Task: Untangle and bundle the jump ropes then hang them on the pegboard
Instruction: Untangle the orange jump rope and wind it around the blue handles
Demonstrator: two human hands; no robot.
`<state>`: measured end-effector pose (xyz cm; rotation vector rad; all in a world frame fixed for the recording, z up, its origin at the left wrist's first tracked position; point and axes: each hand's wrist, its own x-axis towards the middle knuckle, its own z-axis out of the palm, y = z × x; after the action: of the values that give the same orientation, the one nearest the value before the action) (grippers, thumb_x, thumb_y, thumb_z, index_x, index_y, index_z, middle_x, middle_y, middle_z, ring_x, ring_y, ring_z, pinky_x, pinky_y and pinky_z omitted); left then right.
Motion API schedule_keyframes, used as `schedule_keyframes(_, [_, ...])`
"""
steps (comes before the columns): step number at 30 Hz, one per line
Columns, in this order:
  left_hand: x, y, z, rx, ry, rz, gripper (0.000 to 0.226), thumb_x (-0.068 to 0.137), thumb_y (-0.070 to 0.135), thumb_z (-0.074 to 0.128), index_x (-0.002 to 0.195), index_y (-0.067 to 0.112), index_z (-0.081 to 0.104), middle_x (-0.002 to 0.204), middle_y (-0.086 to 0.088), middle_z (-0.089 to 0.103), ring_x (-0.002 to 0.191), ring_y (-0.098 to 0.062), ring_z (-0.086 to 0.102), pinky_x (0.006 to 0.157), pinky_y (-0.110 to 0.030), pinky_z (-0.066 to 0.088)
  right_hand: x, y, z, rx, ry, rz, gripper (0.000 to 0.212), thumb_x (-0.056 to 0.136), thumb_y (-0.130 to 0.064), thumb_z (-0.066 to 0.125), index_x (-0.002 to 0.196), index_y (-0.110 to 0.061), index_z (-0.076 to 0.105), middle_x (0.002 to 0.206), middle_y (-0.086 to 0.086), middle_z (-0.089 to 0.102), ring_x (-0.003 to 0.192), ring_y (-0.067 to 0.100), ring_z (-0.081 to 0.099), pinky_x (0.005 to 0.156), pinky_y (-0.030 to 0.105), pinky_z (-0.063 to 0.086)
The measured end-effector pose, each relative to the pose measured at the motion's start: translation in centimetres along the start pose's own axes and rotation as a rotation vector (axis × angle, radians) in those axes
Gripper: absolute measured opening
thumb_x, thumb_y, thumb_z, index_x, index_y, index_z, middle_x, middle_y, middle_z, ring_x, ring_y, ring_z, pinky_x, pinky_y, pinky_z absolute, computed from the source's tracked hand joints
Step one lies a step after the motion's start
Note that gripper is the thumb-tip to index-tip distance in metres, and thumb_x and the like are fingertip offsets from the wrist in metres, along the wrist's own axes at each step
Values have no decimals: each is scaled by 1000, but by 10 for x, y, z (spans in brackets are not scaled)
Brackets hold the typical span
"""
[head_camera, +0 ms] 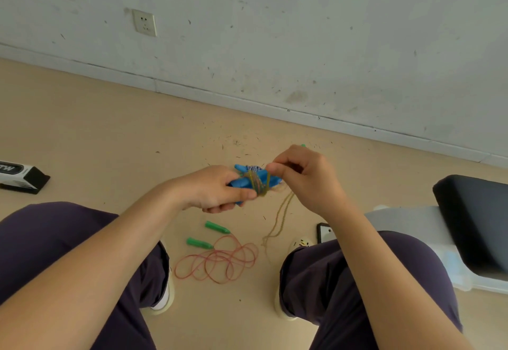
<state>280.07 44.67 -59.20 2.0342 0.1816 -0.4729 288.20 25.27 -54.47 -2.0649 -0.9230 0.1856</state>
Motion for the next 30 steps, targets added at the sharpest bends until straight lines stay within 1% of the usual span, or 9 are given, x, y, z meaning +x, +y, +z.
schedule_keyframes(4, [-1, 1, 4, -3, -147, 14, 29, 92, 46, 65, 75, 23, 64, 54, 9, 55, 46, -9, 49, 45, -19, 42, -1, 5, 9, -10, -68, 24, 14, 84, -20, 75, 83, -6, 76, 81, 6, 63, 75, 15, 53, 69, 27, 45])
schedule_keyframes(6, [-2, 0, 2, 0, -174, 35, 28, 92, 45, 66, 77, 22, 65, 55, 9, 55, 48, -9, 50, 46, -19, 42, -1, 8, 11, 35, -92, 86, 12, 83, -23, 77, 86, -12, 73, 80, 3, 62, 70, 12, 53, 67, 25, 45])
schedule_keyframes(10, [-4, -4, 3, 29, -206, 57, 28, 93, 42, 66, 84, 15, 65, 56, 9, 57, 48, -10, 52, 46, -20, 42, 1, 14, 9, 162, -206, 169, 28, 80, -17, 80, 85, -20, 52, 77, 0, 53, 66, 7, 44, 63, 24, 41])
schedule_keyframes(14, [-8, -1, -1, -56, -196, 118, 26, 91, 42, 65, 83, 18, 64, 59, 6, 59, 47, -10, 53, 46, -20, 42, 0, 15, 8, 227, -295, 218, 24, 91, -28, 67, 86, -7, 58, 73, 0, 52, 62, 7, 43, 58, 21, 37])
schedule_keyframes(18, [-12, 4, -1, -238, -169, 199, 35, 83, 53, 65, 83, 18, 65, 61, 0, 57, 49, -13, 50, 46, -21, 42, -3, 11, 6, 565, -279, 282, 36, 91, -34, 64, 99, 1, 59, 81, 9, 58, 66, 16, 53, 59, 24, 44])
schedule_keyframes(21, [-11, 8, 0, -412, -92, 250, 31, 83, 54, 64, 78, 23, 66, 60, 0, 53, 47, -13, 46, 43, -22, 38, -3, 10, 4, 770, -353, 238, 22, 91, -26, 61, 104, -7, 59, 84, 7, 59, 69, 18, 52, 63, 27, 43])
schedule_keyframes(25, [-7, 9, -1, -500, 145, 242, 30, 87, 51, 64, 67, 29, 63, 56, -1, 52, 44, -15, 45, 41, -24, 34, -1, 15, 14, 763, -271, 224, 42, 90, -15, 65, 129, -18, 51, 72, -7, 56, 59, 10, 42, 56, 22, 36])
schedule_keyframes(27, [-4, 7, 3, -466, 208, 221, 30, 92, 45, 63, 67, 28, 63, 56, -1, 55, 44, -16, 49, 41, -23, 36, 0, 18, 19, 633, -217, 233, 33, 95, -11, 62, 125, -19, 51, 65, -8, 51, 55, 8, 39, 53, 21, 35])
schedule_keyframes(30, [1, 6, 4, -508, 345, 192, 30, 95, 40, 63, 78, 15, 63, 55, -1, 57, 45, -15, 51, 41, -23, 37, 1, 22, 23, 404, -209, 285, 8, 100, -16, 55, 106, -18, 61, 57, -11, 43, 50, 7, 37, 50, 23, 33])
